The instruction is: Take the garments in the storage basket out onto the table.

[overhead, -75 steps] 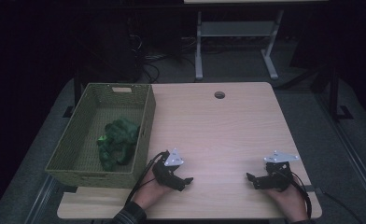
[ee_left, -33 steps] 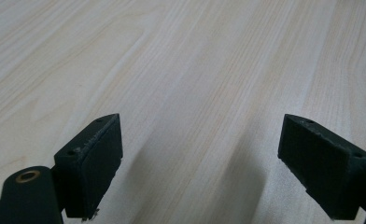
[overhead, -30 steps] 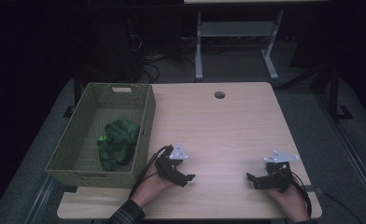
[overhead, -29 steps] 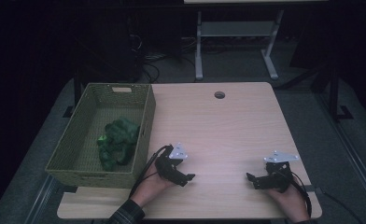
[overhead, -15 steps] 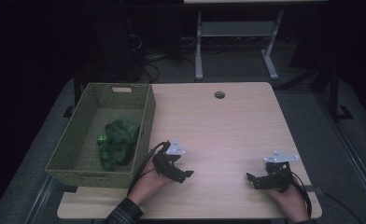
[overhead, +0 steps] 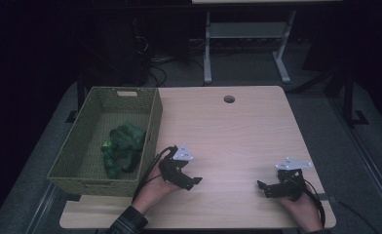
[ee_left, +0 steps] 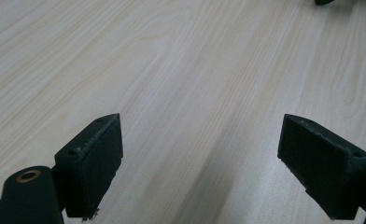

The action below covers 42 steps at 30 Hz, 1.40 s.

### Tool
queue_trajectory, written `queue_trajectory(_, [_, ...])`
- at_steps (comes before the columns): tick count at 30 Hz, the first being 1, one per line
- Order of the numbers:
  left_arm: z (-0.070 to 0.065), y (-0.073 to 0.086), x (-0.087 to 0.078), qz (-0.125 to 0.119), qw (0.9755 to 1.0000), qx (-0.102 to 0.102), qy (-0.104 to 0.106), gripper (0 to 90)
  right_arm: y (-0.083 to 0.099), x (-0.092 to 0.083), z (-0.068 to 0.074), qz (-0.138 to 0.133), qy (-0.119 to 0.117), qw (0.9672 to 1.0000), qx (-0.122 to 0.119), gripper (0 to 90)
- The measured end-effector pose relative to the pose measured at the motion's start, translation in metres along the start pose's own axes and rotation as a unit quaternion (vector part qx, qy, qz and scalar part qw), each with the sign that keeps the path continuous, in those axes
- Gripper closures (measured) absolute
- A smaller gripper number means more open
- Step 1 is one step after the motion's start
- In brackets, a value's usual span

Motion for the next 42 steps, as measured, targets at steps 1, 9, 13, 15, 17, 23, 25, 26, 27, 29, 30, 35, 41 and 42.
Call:
queue_trajectory(1, [0.001,-0.002,-0.002,-0.002,1.0,-0.002,0.003,13.6,0.0,0.0,0.0,0.0,0.0,1.0,0.0,0.5])
queue_trajectory(9, [0.0,-0.005,-0.007,-0.009,0.9998,-0.009,0.013,13.6,0.0,0.0,0.0,0.0,0.0,1.0,0.0,0.5])
queue_trajectory(13, [0.001,-0.006,-0.01,-0.007,0.9998,-0.006,0.017,13.6,0.0,0.0,0.0,-0.001,0.0,1.0,0.001,0.5])
queue_trajectory(15, [0.001,-0.007,-0.01,-0.005,0.9997,-0.007,0.021,13.6,0.0,0.0,0.0,-0.001,0.0,1.0,0.001,0.5])
queue_trajectory(17, [-0.001,-0.008,-0.011,-0.008,0.9996,-0.013,0.025,13.6,0.0,0.0,0.0,-0.001,0.0,1.0,0.001,0.5])
queue_trajectory(23, [-0.001,-0.01,-0.014,-0.003,0.9994,-0.007,0.032,13.6,0.0,0.0,0.0,-0.001,0.0,1.0,0.001,0.5])
queue_trajectory(25, [-0.002,-0.011,-0.014,-0.006,0.9994,-0.01,0.034,13.6,0.0,0.0,0.0,-0.001,0.0,1.0,0.001,0.5])
queue_trajectory(26, [-0.002,-0.012,-0.015,-0.005,0.9993,-0.01,0.035,13.6,0.0,0.0,0.0,-0.001,0.0,1.0,0.001,0.5])
queue_trajectory(27, [-0.001,-0.012,-0.016,-0.003,0.9994,-0.007,0.035,13.6,0.0,0.0,0.0,-0.001,0.0,1.0,0.001,0.5])
queue_trajectory(29, [-0.001,-0.013,-0.018,-0.003,0.9993,-0.004,0.037,13.5,0.0,0.0,0.0,-0.001,0.0,1.0,0.001,0.5])
queue_trajectory(30, [-0.001,-0.013,-0.018,-0.003,0.9993,-0.004,0.037,13.6,0.0,0.0,0.0,-0.001,0.0,1.0,0.001,0.5])
queue_trajectory(35, [-0.002,-0.015,-0.019,-0.011,0.9989,-0.011,0.045,13.5,0.0,0.0,0.0,-0.001,0.0,1.0,0.001,0.5])
queue_trajectory(41, [-0.001,-0.02,-0.024,-0.006,0.9988,-0.007,0.048,13.5,0.0,0.0,0.0,-0.001,0.0,1.0,0.001,0.5])
queue_trajectory(42, [-0.001,-0.02,-0.024,-0.006,0.9988,-0.007,0.048,13.5,0.0,0.0,0.0,-0.001,0.0,1.0,0.001,0.5])
Point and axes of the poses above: each handheld gripper's, and its own axes: x roughly forward along the jaws, y roughly out of its underside, z roughly to its left, the point moved 1 cm from there along x, roughly forward along the jaws, and after that the axes turned 1 degree about -y, right-handed, at the moved point
